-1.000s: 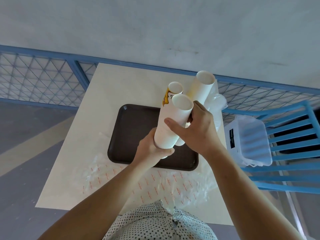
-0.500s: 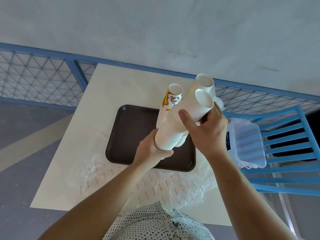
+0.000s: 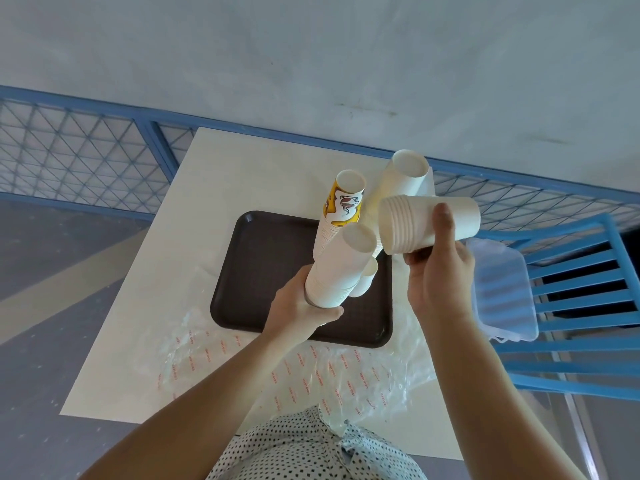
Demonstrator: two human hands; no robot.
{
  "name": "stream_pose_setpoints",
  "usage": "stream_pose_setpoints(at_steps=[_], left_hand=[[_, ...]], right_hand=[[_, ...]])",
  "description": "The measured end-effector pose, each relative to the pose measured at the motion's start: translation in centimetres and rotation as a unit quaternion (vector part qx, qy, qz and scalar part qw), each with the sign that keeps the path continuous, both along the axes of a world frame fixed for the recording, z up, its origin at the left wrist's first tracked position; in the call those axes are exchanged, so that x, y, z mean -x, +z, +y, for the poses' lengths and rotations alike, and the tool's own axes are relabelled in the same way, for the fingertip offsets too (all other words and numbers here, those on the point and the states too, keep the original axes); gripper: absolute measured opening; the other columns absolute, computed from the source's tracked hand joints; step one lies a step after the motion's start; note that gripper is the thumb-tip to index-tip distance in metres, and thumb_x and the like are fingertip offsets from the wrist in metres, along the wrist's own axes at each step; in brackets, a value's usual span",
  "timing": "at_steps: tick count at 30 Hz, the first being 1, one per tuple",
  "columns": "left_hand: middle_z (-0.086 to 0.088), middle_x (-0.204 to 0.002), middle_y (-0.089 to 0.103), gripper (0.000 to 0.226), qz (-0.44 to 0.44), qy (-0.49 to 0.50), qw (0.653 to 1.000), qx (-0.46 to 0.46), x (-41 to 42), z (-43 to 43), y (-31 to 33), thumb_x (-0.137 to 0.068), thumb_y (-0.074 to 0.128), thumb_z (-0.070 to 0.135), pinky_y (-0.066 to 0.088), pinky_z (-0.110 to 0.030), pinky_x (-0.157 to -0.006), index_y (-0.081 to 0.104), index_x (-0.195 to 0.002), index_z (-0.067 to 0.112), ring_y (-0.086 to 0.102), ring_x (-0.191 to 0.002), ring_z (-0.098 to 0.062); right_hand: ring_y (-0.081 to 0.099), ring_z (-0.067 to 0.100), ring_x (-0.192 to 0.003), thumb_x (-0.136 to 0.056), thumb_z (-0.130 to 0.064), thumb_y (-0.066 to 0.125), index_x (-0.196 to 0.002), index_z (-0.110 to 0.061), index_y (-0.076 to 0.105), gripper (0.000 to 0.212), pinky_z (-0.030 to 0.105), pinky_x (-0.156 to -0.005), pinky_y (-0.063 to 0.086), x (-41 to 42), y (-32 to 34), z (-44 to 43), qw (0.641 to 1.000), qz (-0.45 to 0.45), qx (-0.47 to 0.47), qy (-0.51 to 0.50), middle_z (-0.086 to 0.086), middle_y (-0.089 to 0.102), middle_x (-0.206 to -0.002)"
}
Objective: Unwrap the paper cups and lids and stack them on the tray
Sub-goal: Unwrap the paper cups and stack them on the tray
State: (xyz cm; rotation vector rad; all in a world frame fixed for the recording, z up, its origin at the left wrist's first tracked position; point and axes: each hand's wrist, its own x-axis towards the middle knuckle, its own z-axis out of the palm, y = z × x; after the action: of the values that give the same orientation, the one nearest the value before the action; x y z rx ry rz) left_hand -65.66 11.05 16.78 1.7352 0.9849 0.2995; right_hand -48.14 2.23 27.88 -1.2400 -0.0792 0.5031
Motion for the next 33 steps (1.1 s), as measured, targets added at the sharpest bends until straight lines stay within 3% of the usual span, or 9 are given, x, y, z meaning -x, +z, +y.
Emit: stream_pose_setpoints(at_steps=[2, 5, 7, 11, 15, 19, 26, 30, 33], left_hand=[[0.026, -0.107, 0.065, 0.075, -0.003, 0.010, 1.000, 0.006, 0.2, -0.1, -0.3, -0.069, 0.094, 0.033, 0.049, -0.011, -0.075, 0.047, -0.125, 0.049, 0.064, -0.099, 0.002], [0.025, -0.112, 0.063, 0.078, -0.009, 0.026, 1.000, 0.014, 0.4, 0.0, -0.7, -0.069, 0.095, 0.033, 0.046, -0.006, -0.074, 0.046, -0.128, 0.048, 0.063, -0.103, 0.000], [0.025, -0.113, 0.060, 0.078, -0.007, 0.032, 0.999, 0.016, 0.4, 0.1, -0.8, -0.071, 0.094, 0.034, 0.044, -0.004, -0.069, 0.044, -0.129, 0.048, 0.062, -0.104, -0.001], [0.027, -0.112, 0.057, 0.078, -0.002, 0.054, 0.998, 0.016, 0.4, 0.3, -0.9, -0.071, 0.094, 0.034, 0.042, -0.002, -0.066, 0.043, -0.127, 0.050, 0.060, -0.103, 0.000], [0.029, -0.112, 0.054, 0.078, 0.003, 0.055, 0.998, -0.002, 0.5, 0.5, -1.0, -0.072, 0.095, 0.033, 0.041, -0.001, -0.069, 0.042, -0.128, 0.047, 0.059, -0.102, 0.000], [0.031, -0.114, 0.053, 0.079, 0.001, 0.053, 0.998, -0.015, 0.6, 0.6, -1.3, -0.073, 0.095, 0.032, 0.042, 0.003, -0.070, 0.042, -0.130, 0.046, 0.059, -0.105, 0.000], [0.029, -0.116, 0.057, 0.078, -0.010, 0.043, 0.999, -0.011, 0.3, 0.6, -1.6, -0.073, 0.095, 0.028, 0.045, 0.002, -0.072, 0.045, -0.130, 0.046, 0.061, -0.109, -0.003], [0.028, -0.116, 0.059, 0.076, -0.020, 0.041, 0.999, 0.002, 0.3, 0.6, -1.7, -0.072, 0.095, 0.026, 0.047, 0.000, -0.073, 0.046, -0.126, 0.051, 0.061, -0.109, -0.001], [0.028, -0.117, 0.059, 0.076, -0.024, 0.039, 0.999, -0.002, 0.2, 0.6, -1.8, -0.071, 0.096, 0.027, 0.047, 0.000, -0.074, 0.047, -0.125, 0.050, 0.061, -0.110, -0.002]], right_hand=[[0.058, 0.014, -0.076, -0.098, -0.039, 0.070, -0.085, -0.016, 0.071, 0.027, 0.039, -0.077, 0.043, -0.8, -1.1, -0.3, 1.000, 0.018, 0.009, -0.023, -0.007, 0.066, -0.072], [0.054, 0.010, -0.066, -0.087, -0.058, 0.073, -0.081, -0.018, 0.067, 0.040, 0.027, -0.063, 0.044, -1.9, -3.8, -1.0, 0.988, -0.055, 0.133, -0.051, -0.010, 0.060, -0.066], [0.061, 0.008, -0.068, -0.080, -0.066, 0.071, -0.086, -0.018, 0.069, 0.049, 0.024, -0.060, 0.044, -2.4, -6.0, -1.4, 0.961, -0.133, 0.237, -0.045, -0.011, 0.065, -0.072], [0.067, 0.014, -0.087, -0.083, -0.057, 0.078, -0.103, -0.018, 0.066, 0.045, 0.021, -0.061, 0.045, -2.9, -9.2, -1.0, 0.905, -0.220, 0.365, 0.016, -0.004, 0.069, -0.093], [0.061, 0.019, -0.093, -0.079, -0.047, 0.086, -0.110, -0.008, 0.063, 0.055, 0.025, -0.074, 0.046, -2.5, -12.5, 0.0, 0.873, -0.283, 0.392, 0.068, 0.000, 0.061, -0.104], [0.055, 0.017, -0.103, -0.078, -0.042, 0.088, -0.128, -0.008, 0.059, 0.068, 0.030, -0.087, 0.046, -1.8, -15.4, 1.0, 0.864, -0.294, 0.393, 0.116, 0.001, 0.059, -0.119], [0.050, 0.029, -0.119, -0.079, -0.031, 0.090, -0.137, -0.009, 0.052, 0.073, 0.047, -0.098, 0.050, -1.5, -17.8, 1.8, 0.846, -0.300, 0.417, 0.143, 0.009, 0.057, -0.129], [0.047, 0.033, -0.123, -0.075, -0.032, 0.090, -0.148, -0.012, 0.041, 0.090, 0.050, -0.100, 0.047, -1.6, -17.4, 1.3, 0.829, -0.290, 0.441, 0.184, 0.012, 0.048, -0.139], [0.049, 0.036, -0.121, -0.077, -0.022, 0.085, -0.145, -0.009, 0.044, 0.080, 0.051, -0.101, 0.048, -1.6, -16.5, -0.2, 0.824, -0.311, 0.441, 0.173, 0.012, 0.048, -0.136]])
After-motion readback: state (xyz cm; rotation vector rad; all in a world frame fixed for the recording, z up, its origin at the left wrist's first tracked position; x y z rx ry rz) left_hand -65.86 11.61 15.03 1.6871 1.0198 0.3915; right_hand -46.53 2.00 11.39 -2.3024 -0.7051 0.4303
